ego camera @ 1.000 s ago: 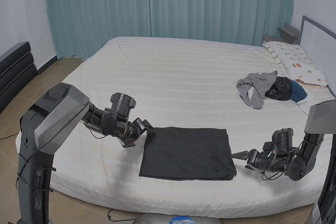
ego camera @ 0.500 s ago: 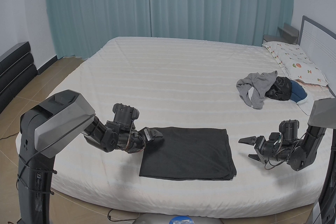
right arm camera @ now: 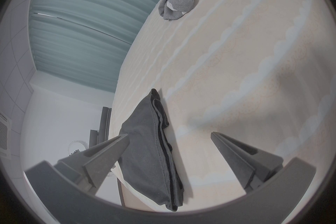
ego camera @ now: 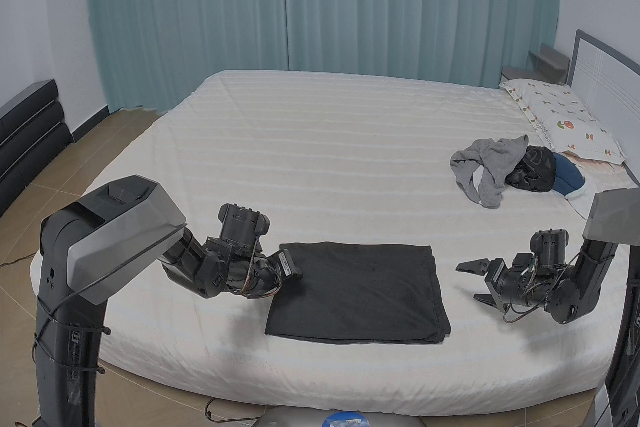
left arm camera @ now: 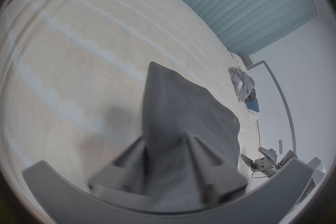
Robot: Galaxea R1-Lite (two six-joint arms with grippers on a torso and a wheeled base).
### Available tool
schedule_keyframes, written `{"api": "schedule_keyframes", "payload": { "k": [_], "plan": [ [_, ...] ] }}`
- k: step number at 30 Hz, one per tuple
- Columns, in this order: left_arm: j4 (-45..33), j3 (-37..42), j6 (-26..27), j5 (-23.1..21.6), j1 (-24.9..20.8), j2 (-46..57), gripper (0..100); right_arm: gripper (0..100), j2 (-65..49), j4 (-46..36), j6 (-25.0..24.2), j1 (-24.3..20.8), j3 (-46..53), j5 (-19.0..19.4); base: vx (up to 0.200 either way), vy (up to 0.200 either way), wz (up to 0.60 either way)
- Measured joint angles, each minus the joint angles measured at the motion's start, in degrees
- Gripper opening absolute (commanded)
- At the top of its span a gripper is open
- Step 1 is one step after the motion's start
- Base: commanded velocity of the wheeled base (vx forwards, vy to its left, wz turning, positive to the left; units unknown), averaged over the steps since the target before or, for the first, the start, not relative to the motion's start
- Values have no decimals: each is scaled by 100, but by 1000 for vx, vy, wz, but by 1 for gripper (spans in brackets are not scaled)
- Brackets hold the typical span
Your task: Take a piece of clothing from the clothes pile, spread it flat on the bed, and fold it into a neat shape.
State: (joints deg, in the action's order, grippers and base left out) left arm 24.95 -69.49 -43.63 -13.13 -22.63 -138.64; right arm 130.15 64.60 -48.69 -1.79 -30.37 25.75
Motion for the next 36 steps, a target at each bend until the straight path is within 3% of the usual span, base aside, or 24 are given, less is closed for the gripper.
{"api": "schedule_keyframes", "payload": {
  "k": [32,36],
  "plan": [
    [-77,212,-260,90,-6,286,0,100,72,-4,-106,215,-52,61,0,0,0],
    [-76,243,-266,87,0,312,0,100,76,-6,-106,212,-50,59,0,200,0]
  ]
}}
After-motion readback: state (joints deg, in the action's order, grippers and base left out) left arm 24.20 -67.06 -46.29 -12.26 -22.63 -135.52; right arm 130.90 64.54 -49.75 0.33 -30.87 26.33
